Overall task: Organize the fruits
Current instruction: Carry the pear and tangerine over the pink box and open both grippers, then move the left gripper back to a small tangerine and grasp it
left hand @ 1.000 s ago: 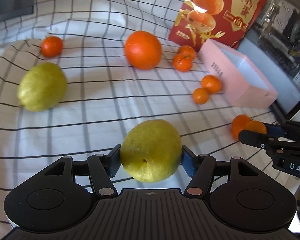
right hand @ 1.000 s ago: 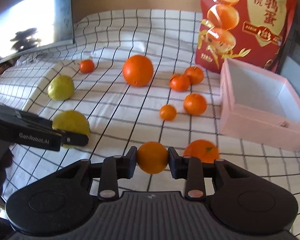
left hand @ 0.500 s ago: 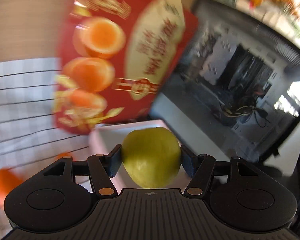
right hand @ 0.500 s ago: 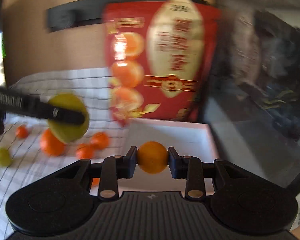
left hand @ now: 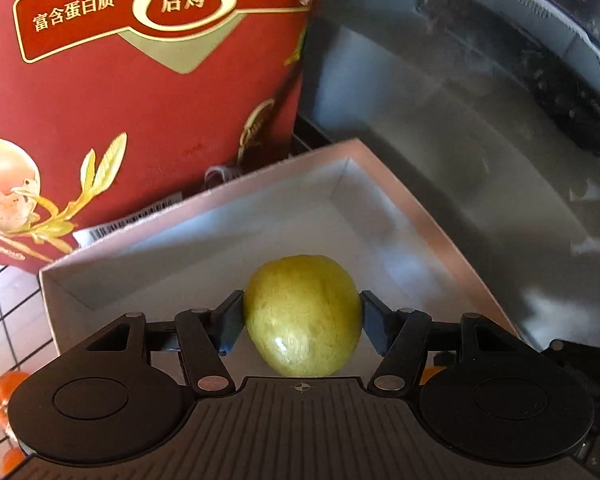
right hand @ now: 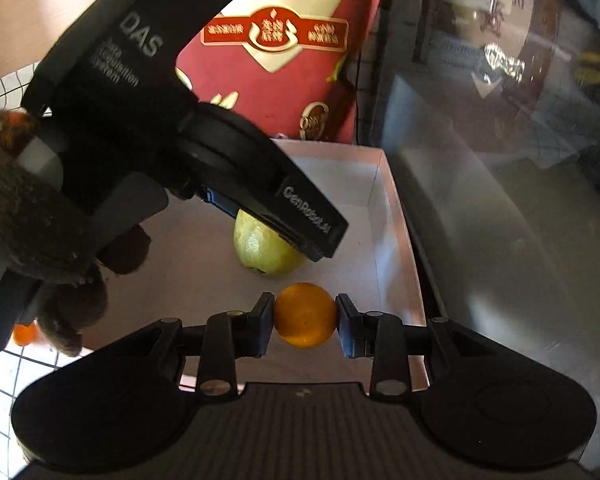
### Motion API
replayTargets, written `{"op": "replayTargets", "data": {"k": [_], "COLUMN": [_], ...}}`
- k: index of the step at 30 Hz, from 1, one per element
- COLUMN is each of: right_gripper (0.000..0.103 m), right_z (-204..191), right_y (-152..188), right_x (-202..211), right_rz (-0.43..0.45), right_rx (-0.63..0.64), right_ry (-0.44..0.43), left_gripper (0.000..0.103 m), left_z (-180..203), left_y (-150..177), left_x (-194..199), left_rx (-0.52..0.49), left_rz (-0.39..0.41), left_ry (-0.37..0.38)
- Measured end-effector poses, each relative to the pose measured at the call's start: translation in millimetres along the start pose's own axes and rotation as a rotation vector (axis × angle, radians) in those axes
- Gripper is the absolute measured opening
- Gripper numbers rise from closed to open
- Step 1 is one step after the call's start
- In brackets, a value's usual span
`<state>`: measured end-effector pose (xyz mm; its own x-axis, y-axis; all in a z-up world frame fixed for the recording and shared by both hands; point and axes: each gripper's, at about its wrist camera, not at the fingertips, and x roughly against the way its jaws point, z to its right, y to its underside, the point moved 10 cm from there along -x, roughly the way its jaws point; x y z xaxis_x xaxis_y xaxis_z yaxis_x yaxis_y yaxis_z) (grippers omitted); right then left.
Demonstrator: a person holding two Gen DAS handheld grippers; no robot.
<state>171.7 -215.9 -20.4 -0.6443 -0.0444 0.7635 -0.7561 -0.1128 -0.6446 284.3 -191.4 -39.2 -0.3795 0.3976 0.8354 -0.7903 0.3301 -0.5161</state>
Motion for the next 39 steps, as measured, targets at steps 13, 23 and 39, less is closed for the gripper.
{"op": "replayTargets", "data": {"k": [13, 23, 39], "right_gripper": [0.065, 0.077, 0.078], "right_z": [-1.5, -45.6, -176.6], "right_y": [-4.5, 10.9, 89.9], "right_x": [2.3, 57.8, 81.2], "right_rz": [0.042, 0.198, 0.082], "right_rx": [0.018, -0.050, 0.097], "right_ry": [0.052, 0.055, -0.131], "left_gripper": [0.065, 0.065, 0.065], "left_z": [-27.6, -115.0, -165.8], "left_y": [3.2, 156.8, 312.2], "left_x": [119.2, 216.2, 261.8], "left_rx": [0.119, 0.281, 0.407], "left_rz": [0.330, 0.399, 0.335], "left_ry": [0.077, -0.074, -0.199]}}
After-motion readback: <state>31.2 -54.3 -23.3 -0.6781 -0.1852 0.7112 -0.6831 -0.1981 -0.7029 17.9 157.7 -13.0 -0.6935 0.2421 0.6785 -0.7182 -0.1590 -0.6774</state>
